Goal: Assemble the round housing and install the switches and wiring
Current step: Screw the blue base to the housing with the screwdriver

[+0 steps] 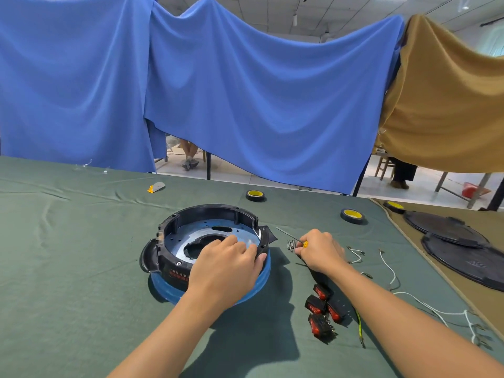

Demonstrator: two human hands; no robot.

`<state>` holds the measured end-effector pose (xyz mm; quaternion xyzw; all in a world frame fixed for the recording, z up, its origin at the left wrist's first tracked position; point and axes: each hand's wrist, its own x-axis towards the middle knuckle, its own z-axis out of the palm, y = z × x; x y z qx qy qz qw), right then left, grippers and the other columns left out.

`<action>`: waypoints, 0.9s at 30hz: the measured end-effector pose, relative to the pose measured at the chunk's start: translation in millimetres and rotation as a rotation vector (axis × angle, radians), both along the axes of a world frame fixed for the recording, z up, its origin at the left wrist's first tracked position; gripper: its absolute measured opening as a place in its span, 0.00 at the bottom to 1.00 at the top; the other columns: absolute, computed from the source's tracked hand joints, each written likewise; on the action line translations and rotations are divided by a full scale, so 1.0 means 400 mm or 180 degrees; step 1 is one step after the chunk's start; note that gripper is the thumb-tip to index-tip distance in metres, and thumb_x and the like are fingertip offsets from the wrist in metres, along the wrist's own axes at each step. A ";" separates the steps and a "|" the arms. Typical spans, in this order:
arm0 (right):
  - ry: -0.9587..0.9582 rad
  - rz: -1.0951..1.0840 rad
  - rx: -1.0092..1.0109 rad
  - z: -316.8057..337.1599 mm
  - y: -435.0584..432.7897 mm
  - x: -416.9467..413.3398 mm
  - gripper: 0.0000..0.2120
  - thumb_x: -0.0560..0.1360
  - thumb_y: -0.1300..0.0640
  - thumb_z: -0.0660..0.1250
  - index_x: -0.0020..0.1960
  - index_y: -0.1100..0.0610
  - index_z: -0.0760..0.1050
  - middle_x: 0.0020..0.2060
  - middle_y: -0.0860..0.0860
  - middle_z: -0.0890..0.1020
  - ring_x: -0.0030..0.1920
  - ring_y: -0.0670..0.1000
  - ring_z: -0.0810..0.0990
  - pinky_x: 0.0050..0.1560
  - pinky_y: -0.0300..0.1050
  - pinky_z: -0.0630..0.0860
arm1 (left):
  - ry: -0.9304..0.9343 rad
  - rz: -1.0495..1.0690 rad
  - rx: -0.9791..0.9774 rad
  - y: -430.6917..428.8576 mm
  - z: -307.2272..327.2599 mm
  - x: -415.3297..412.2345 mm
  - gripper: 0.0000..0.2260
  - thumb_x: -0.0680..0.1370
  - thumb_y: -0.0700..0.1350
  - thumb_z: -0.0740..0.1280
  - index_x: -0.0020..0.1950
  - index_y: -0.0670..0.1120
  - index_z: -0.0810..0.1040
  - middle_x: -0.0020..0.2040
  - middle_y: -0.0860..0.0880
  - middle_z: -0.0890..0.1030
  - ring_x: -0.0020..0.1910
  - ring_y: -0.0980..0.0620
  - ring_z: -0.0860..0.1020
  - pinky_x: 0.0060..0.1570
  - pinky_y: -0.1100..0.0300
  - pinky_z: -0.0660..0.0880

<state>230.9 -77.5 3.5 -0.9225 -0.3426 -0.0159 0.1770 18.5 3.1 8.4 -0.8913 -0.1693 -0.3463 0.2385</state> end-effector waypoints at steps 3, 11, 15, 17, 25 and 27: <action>-0.0016 -0.0021 0.0055 -0.003 0.000 0.000 0.05 0.76 0.49 0.69 0.43 0.49 0.81 0.42 0.50 0.82 0.45 0.55 0.79 0.40 0.45 0.74 | -0.0394 0.0001 0.0428 -0.003 -0.042 0.015 0.12 0.77 0.50 0.67 0.39 0.45 0.84 0.26 0.51 0.75 0.27 0.49 0.74 0.26 0.58 0.69; -0.0147 0.0010 0.0350 -0.023 -0.005 -0.007 0.07 0.74 0.52 0.69 0.37 0.48 0.78 0.41 0.50 0.82 0.43 0.55 0.79 0.41 0.48 0.79 | -0.0768 0.0007 0.0305 -0.002 -0.059 0.024 0.11 0.76 0.50 0.67 0.45 0.44 0.86 0.27 0.51 0.76 0.27 0.49 0.75 0.27 0.58 0.69; -0.0144 0.0041 0.0365 -0.035 -0.002 -0.017 0.08 0.75 0.52 0.69 0.37 0.46 0.76 0.43 0.50 0.82 0.45 0.55 0.78 0.39 0.46 0.74 | -0.0778 -0.0021 0.0213 0.000 -0.060 0.024 0.11 0.76 0.50 0.66 0.43 0.46 0.85 0.26 0.51 0.75 0.27 0.49 0.74 0.28 0.57 0.68; -0.0179 0.0066 0.0455 -0.030 -0.002 -0.024 0.07 0.75 0.53 0.69 0.38 0.46 0.77 0.43 0.50 0.82 0.45 0.55 0.79 0.39 0.45 0.74 | -0.0766 -0.0017 0.0158 0.001 -0.058 0.024 0.11 0.77 0.50 0.65 0.40 0.47 0.83 0.26 0.51 0.74 0.27 0.49 0.73 0.28 0.57 0.68; 0.1168 0.1161 0.2073 0.076 -0.024 -0.104 0.05 0.69 0.58 0.76 0.37 0.50 0.83 0.35 0.44 0.85 0.39 0.43 0.83 0.43 0.40 0.77 | -0.0665 0.0004 0.0110 0.002 -0.051 0.024 0.12 0.77 0.50 0.65 0.36 0.48 0.80 0.26 0.51 0.75 0.28 0.48 0.74 0.29 0.56 0.67; 0.0987 0.1401 0.1926 0.090 -0.013 -0.127 0.05 0.70 0.58 0.75 0.37 0.49 0.83 0.32 0.41 0.83 0.36 0.39 0.81 0.39 0.32 0.73 | -0.0635 0.0018 0.0095 0.002 -0.050 0.023 0.13 0.77 0.50 0.64 0.35 0.48 0.79 0.27 0.51 0.76 0.28 0.48 0.74 0.30 0.55 0.67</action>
